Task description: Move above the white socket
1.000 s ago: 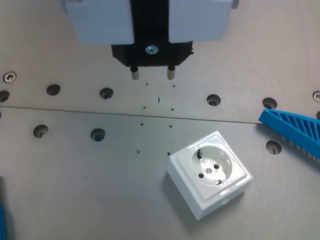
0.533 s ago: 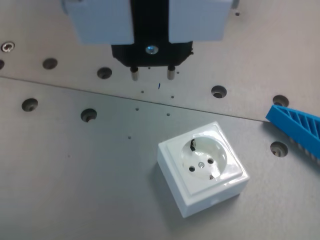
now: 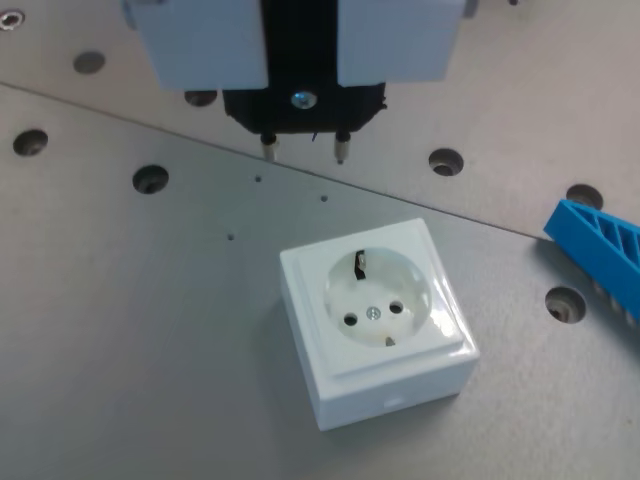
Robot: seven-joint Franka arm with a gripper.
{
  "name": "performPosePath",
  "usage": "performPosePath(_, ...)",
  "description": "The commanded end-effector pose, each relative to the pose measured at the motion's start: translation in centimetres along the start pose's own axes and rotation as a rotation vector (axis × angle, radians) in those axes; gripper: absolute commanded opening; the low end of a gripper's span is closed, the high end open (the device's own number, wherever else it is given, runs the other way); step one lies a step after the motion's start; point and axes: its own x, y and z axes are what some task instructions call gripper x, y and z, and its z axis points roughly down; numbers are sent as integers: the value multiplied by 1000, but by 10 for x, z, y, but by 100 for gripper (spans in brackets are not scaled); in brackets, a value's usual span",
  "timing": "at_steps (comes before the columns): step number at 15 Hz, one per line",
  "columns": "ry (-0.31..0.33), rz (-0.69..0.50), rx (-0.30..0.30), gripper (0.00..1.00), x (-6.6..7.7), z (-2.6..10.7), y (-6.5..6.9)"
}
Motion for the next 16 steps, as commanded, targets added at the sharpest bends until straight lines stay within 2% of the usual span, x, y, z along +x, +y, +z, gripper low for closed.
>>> performPosePath(1,87,-197,-51,0,-1,19,-5)
performPosePath(7,85,-239,-66,0,1,43,-13)
performPosePath(16,90,-246,-81,0,1,64,-21)
